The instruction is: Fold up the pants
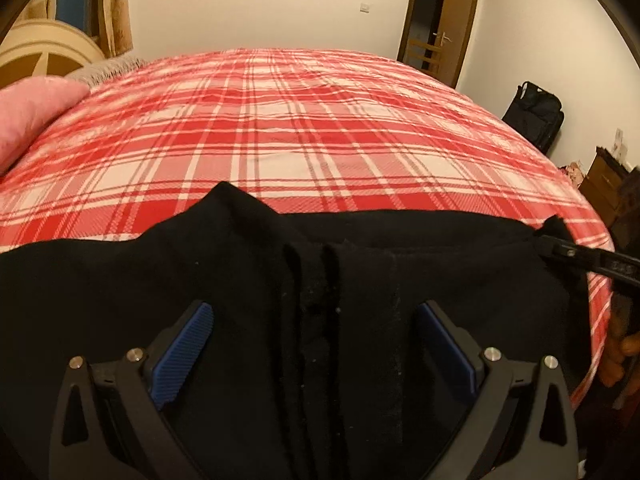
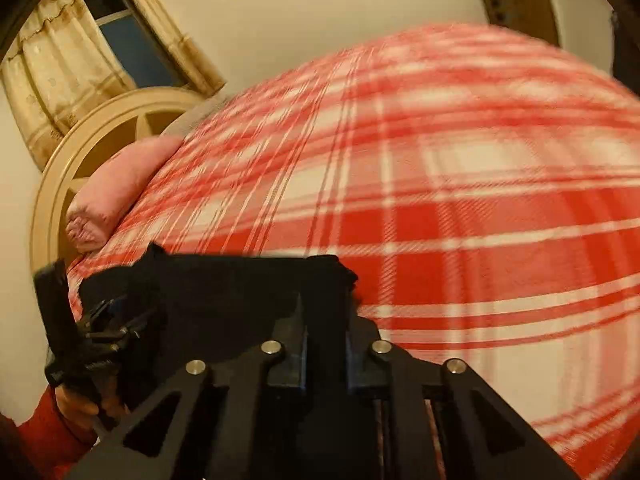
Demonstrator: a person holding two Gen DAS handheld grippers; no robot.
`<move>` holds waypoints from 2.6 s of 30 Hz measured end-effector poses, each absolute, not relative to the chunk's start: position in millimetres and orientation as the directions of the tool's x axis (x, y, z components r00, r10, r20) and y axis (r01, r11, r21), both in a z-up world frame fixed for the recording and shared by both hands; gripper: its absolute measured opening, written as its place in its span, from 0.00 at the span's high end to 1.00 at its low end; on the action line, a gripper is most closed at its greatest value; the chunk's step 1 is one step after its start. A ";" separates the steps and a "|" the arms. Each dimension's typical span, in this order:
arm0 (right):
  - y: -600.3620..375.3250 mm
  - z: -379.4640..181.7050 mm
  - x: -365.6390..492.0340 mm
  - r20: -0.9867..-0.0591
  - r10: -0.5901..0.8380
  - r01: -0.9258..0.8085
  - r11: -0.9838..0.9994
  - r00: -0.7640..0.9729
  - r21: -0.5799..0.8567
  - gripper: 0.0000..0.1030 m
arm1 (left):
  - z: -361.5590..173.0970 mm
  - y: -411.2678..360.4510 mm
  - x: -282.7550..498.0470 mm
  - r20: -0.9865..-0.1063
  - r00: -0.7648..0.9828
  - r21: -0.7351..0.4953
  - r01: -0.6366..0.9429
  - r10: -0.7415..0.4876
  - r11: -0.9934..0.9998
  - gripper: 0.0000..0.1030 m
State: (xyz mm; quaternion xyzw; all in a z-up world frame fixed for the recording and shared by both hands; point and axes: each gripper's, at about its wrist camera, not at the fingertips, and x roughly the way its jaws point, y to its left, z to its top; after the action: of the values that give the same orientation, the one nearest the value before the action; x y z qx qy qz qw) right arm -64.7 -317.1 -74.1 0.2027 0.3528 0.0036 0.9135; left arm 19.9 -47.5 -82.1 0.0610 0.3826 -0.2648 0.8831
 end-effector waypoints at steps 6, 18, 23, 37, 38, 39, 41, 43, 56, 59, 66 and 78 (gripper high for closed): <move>-312.0 -79.4 -79.8 -0.664 -0.025 0.247 0.938 0.747 0.242 0.90 | -82.9 -60.8 19.1 -0.706 0.564 -0.067 0.549 -0.428 0.833 0.00; -327.2 -85.4 -67.4 -0.633 0.052 0.179 0.939 0.773 0.295 0.83 | -66.0 -20.6 22.3 -0.715 0.530 -0.154 0.516 -0.455 0.843 0.00; -347.4 -58.1 -77.4 -0.587 -0.071 0.297 0.907 0.806 0.299 0.77 | -48.2 8.9 44.8 -0.690 0.609 -0.129 0.428 -0.391 0.895 0.00; -166.6 -67.2 39.1 -0.685 0.286 -0.218 0.958 0.670 0.187 0.77 | -64.6 -28.1 92.9 -0.728 0.663 0.122 0.379 -0.177 0.917 0.00; -160.1 -80.0 51.7 -0.722 0.261 -0.201 0.965 0.641 0.170 0.77 | -72.8 -32.0 97.4 -0.728 0.676 0.191 0.359 -0.114 0.914 0.00; -157.8 -91.3 61.2 -0.732 0.242 -0.185 0.970 0.636 0.160 0.77 | -75.7 -31.8 100.2 -0.727 0.679 0.199 0.355 -0.105 0.913 0.00; -160.5 -97.6 68.8 -0.695 0.249 -0.176 0.968 0.674 0.176 0.77 | -79.1 -25.9 111.1 -0.737 0.665 0.157 0.338 -0.117 0.928 0.00; -169.5 -98.5 75.5 -0.679 0.274 -0.152 0.960 0.681 0.235 0.77 | -78.8 -20.4 118.5 -0.747 0.653 0.121 0.316 -0.123 0.941 0.00; -188.9 -55.0 32.2 -0.475 0.276 -0.126 0.938 0.835 0.324 0.77 | -13.1 83.5 87.3 -0.624 0.767 -0.036 0.163 -0.149 0.986 0.00; -172.8 -40.9 20.7 -0.484 0.297 -0.165 0.941 0.823 0.297 0.77 | -9.7 129.7 67.0 -0.601 0.799 0.011 0.053 -0.036 0.999 0.00; -91.5 -66.8 21.0 -0.581 0.336 -0.318 0.938 0.742 0.137 0.77 | -39.0 203.3 29.7 -0.636 0.765 -0.036 -0.163 0.103 0.986 0.00; -82.0 -65.3 14.3 -0.531 0.360 -0.326 0.932 0.767 0.160 0.75 | -64.5 269.0 -2.7 -0.680 0.710 -0.130 -0.359 0.180 0.924 0.00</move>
State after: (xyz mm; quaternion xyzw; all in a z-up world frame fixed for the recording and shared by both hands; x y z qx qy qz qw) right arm 14.3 -82.0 -65.3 0.0293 0.2883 0.1824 0.9395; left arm -2.7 269.0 -64.5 -0.1277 0.3510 0.1473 0.9159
